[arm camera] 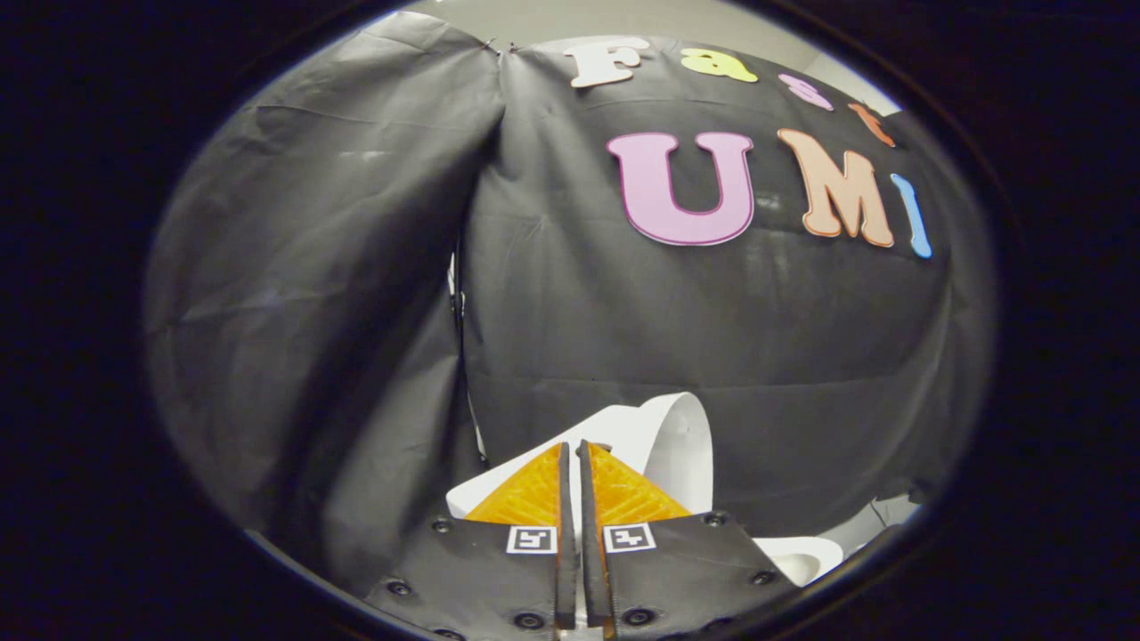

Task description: Open the toilet lid.

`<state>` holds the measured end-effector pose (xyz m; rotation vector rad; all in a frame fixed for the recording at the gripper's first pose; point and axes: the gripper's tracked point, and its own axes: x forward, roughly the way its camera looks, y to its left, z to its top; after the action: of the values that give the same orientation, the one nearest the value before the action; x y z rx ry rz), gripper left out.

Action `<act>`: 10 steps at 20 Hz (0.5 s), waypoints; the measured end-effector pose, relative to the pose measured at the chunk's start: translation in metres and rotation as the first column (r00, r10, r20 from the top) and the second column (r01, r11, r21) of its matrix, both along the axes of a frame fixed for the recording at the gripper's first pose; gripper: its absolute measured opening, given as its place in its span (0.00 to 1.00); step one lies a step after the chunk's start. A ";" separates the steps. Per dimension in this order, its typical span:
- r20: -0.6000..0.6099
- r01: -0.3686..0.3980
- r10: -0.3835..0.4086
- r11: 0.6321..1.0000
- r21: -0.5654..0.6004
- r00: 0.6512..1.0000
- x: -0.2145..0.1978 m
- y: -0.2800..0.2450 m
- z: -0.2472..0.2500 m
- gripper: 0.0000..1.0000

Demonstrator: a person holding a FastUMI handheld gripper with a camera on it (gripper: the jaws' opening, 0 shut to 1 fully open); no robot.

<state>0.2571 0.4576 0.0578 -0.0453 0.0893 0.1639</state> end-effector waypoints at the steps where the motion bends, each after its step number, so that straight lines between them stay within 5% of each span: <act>1: -0.009 -0.001 0.001 1.000 -0.001 1.000 0.001 0.000 -0.003 0.05; 10: -0.078 -0.028 0.024 0.999 -0.042 0.997 0.000 0.000 -0.031 0.05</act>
<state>0.2567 0.4576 0.0264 -0.0833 0.1701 0.1898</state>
